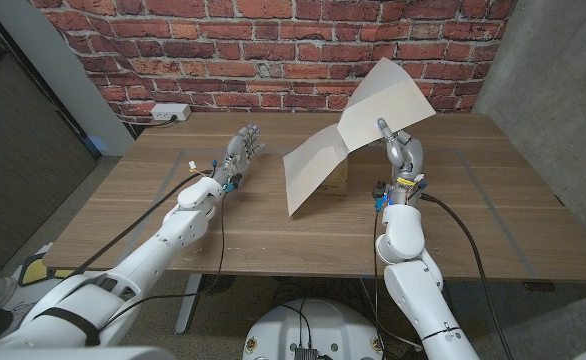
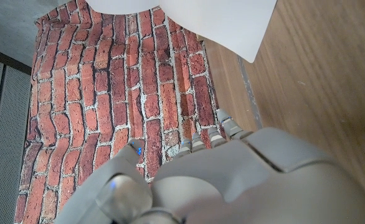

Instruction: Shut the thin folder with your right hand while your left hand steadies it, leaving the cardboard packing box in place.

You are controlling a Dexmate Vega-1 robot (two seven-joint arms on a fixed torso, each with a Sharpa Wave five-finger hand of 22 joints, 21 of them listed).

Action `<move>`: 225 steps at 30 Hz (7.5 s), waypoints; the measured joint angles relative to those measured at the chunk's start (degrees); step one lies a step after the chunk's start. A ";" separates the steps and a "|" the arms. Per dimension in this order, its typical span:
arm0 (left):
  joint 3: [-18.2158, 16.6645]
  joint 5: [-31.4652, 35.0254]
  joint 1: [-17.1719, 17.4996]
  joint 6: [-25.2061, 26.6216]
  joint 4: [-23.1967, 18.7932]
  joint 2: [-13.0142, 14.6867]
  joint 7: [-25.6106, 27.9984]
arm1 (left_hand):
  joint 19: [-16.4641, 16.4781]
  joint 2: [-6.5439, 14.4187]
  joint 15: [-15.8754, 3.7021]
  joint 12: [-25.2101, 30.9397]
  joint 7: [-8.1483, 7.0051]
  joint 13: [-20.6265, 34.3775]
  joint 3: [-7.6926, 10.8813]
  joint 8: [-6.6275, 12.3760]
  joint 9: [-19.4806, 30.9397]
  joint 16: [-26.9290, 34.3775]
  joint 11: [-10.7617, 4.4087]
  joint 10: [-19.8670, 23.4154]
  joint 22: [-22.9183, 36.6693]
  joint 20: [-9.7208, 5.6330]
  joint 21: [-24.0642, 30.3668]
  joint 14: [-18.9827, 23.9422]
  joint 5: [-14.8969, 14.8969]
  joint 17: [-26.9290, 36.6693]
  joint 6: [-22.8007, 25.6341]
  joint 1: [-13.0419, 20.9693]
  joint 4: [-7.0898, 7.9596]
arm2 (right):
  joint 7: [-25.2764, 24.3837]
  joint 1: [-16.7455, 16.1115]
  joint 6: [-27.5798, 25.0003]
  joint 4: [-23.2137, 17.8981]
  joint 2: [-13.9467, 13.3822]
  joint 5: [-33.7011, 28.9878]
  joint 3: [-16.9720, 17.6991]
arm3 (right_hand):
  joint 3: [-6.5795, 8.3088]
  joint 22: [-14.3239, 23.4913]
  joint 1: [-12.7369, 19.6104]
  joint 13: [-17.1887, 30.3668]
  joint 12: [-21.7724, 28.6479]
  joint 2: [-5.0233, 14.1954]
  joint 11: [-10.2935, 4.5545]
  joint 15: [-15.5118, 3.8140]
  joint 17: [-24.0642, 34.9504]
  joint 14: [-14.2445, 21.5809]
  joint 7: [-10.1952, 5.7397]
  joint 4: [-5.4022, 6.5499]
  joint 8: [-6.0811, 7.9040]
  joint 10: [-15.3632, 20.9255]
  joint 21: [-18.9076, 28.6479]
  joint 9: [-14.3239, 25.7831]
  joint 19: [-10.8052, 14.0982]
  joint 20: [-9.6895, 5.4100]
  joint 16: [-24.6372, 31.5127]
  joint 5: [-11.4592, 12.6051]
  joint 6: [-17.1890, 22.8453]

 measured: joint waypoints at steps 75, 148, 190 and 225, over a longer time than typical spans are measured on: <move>-1.05 -16.66 2.43 17.20 -9.18 2.40 -16.67 | 13.47 -10.40 3.02 1.33 5.55 0.29 -4.24 1.67 0.43 1.48 5.41 10.54 0.13 7.13 -0.15 15.12 -1.33 0.15 10.16 5.31 -6.19 | 8.64 14.41 5.76 -1.54 -1.11 13.93 -6.13 | 2.54 -3.92 -0.53 2.41 0.21 -0.54 -0.32 -0.74 1.06 2.15 0.30 0.31 1.06 -0.07 5.08 1.08 -1.03 0.22 -3.39 -0.24 0.31; -2.50 -19.52 0.34 18.01 -1.23 -12.82 -25.92 | 18.33 -11.82 3.38 -0.73 5.86 0.58 -18.11 -1.34 0.79 -0.06 6.10 -3.74 0.30 5.69 -23.83 3.05 3.77 0.27 -2.20 10.81 -5.92 | 6.33 18.97 10.97 1.03 0.31 15.44 -5.76 | 4.12 -8.22 -1.37 2.92 -0.90 -1.37 -0.60 -0.85 3.45 3.30 0.09 0.15 1.67 0.21 9.74 0.81 -2.66 0.00 -5.95 -0.18 0.28; 3.24 -24.77 -4.57 32.83 3.24 -12.31 -30.16 | 48.85 -14.78 4.41 3.16 9.53 0.14 -29.33 9.10 0.80 1.77 9.30 30.43 0.04 8.63 -21.01 36.82 5.81 0.17 19.97 11.75 -4.80 | 7.41 21.83 12.07 4.71 1.73 15.23 -5.58 | 5.15 -10.69 -1.89 3.45 -1.35 -1.89 -0.71 -0.95 4.51 3.60 -0.03 0.23 1.89 0.33 11.91 0.64 -3.69 0.20 -7.28 -0.19 0.41; -0.37 -13.29 4.24 13.01 -8.55 -12.35 -21.54 | 55.94 -2.33 -1.68 1.37 2.09 1.10 -20.60 15.61 4.12 1.49 -1.90 44.43 0.59 5.19 -21.50 47.28 -0.85 0.22 40.46 35.08 -13.03 | 4.17 19.99 7.69 7.18 3.38 14.61 1.24 | 5.64 -13.14 -1.80 3.72 -2.33 -1.81 -0.72 -1.20 5.57 3.74 0.01 0.25 1.82 0.34 13.98 0.66 -4.50 0.21 -8.67 -0.29 0.38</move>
